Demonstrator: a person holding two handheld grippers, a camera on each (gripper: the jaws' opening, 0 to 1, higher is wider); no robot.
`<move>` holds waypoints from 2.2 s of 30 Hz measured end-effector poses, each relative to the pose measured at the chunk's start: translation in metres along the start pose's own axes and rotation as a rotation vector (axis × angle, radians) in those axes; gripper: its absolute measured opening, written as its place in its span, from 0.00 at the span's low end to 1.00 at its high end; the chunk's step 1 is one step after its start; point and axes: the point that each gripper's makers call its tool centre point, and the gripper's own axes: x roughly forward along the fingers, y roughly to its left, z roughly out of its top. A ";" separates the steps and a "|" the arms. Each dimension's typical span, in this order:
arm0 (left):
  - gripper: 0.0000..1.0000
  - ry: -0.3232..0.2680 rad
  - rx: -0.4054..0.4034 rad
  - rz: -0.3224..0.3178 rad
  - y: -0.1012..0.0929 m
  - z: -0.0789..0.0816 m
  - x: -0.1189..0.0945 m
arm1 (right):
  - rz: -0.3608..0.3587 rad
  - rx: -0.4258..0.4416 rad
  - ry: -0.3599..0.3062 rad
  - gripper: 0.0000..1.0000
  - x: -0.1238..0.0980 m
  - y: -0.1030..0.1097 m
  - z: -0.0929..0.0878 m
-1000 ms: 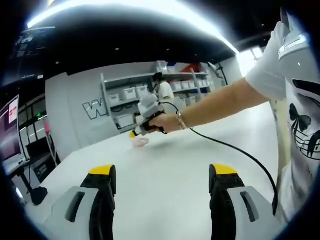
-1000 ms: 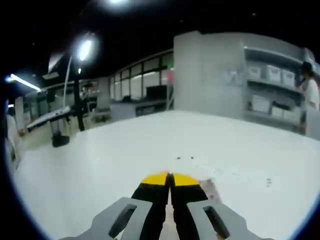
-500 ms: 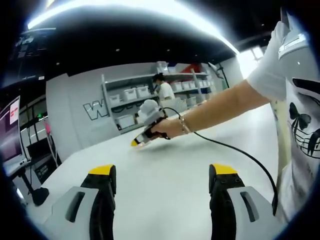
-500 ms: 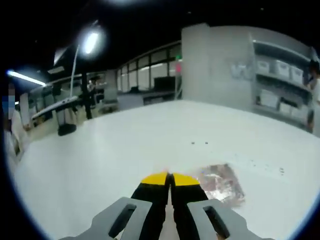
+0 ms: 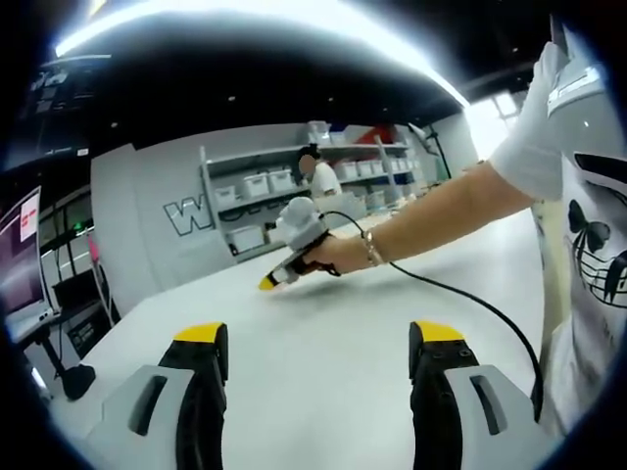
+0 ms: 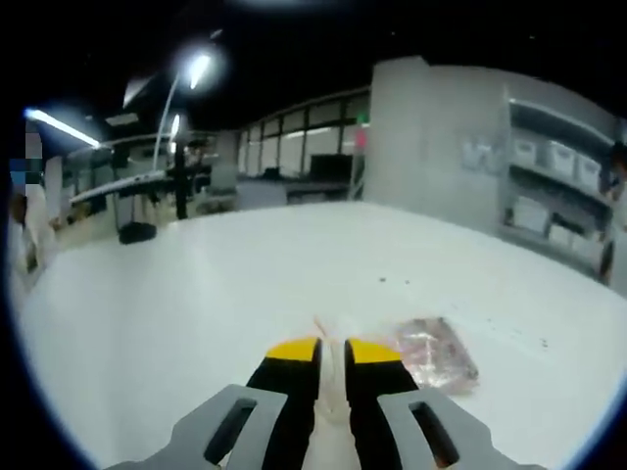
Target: Open the resealable bag by pulling the two sides of the seal apart until the entire bag opening is separated and visibly accessible.
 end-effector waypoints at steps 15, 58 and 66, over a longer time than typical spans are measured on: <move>0.74 -0.004 0.002 0.004 -0.003 0.002 -0.002 | -0.019 -0.074 -0.034 0.19 -0.014 0.010 0.003; 0.74 -0.014 0.012 0.010 -0.005 0.007 -0.006 | -0.065 0.022 -0.081 0.56 -0.023 -0.010 0.010; 0.74 -0.006 0.019 0.003 -0.009 0.007 -0.004 | -0.059 0.056 -0.100 0.64 -0.031 -0.006 0.007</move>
